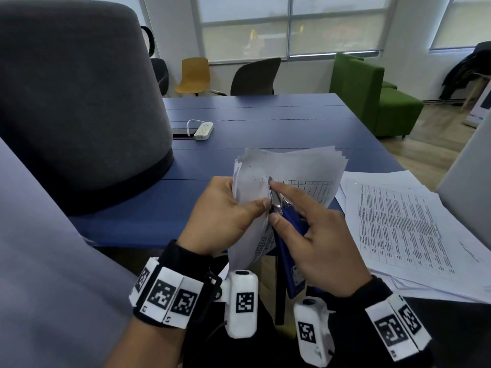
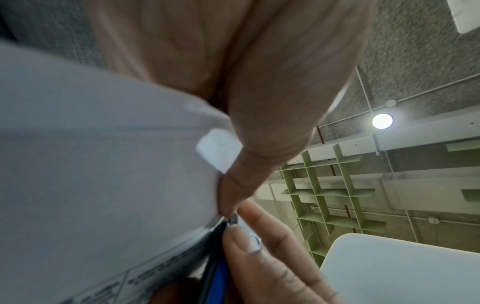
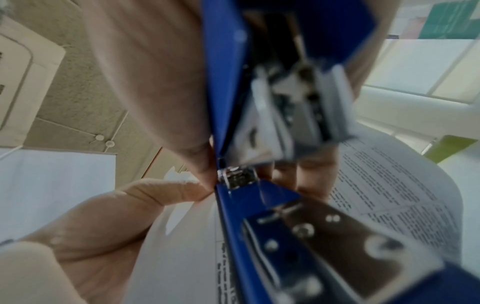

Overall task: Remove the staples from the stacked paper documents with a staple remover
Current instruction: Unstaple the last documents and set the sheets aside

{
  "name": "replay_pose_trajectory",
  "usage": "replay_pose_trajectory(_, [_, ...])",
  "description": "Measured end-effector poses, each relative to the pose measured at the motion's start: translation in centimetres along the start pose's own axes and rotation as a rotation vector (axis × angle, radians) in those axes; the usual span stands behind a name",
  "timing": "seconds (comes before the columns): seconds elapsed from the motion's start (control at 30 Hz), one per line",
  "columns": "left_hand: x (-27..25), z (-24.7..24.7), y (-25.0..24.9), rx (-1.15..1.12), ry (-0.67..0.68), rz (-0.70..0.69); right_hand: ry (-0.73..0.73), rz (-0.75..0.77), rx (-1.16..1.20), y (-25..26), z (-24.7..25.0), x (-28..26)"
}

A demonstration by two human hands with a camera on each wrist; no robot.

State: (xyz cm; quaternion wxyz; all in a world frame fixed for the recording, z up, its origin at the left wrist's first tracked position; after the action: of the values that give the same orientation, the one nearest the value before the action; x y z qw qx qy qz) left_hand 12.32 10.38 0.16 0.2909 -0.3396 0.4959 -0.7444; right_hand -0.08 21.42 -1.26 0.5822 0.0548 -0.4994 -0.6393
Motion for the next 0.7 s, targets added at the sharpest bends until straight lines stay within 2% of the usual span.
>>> replay_pose_trajectory(0.1, [0.1, -0.1, 0.2, -0.020, 0.014, 0.017, 0.020, -0.041, 0.057, -0.5, -0.1, -0.1])
replay_pose_trajectory(0.27, [0.2, 0.0, 0.8, -0.147, 0.051, 0.101, 0.160, -0.164, 0.334, -1.4, -0.6, 0.2])
replay_pose_trajectory(0.4, [0.4, 0.0, 1.5, -0.281, 0.047, 0.132, 0.177, -0.194, 0.490, -1.8, -0.7, 0.4])
replay_pose_trajectory(0.5, [0.8, -0.4, 1.8, -0.330, 0.012, 0.156, 0.129, -0.105, 0.300, -1.4, -0.3, 0.5])
replay_pose_trajectory(0.6, [1.2, -0.7, 2.1, -0.350, -0.061, 0.200, -0.026, 0.023, -0.058, -1.1, -0.1, 0.6])
replay_pose_trajectory(0.7, [1.6, -1.3, 2.3, -0.342, -0.098, 0.242, -0.125, 0.062, -0.219, -1.3, -0.9, 0.2])
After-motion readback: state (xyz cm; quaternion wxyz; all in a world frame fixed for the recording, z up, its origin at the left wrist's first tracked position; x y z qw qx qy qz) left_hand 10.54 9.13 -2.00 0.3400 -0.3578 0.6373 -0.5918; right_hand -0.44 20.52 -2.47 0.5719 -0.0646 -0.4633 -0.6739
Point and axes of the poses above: each hand's wrist, its own x-axis towards the middle knuckle, its own z-axis out of the back of the hand, y = z × x, the point moved 6 cm from there along x, towards the middle knuckle, and after that the axes turned 4 degrees about -x, right-handed, at the moved point
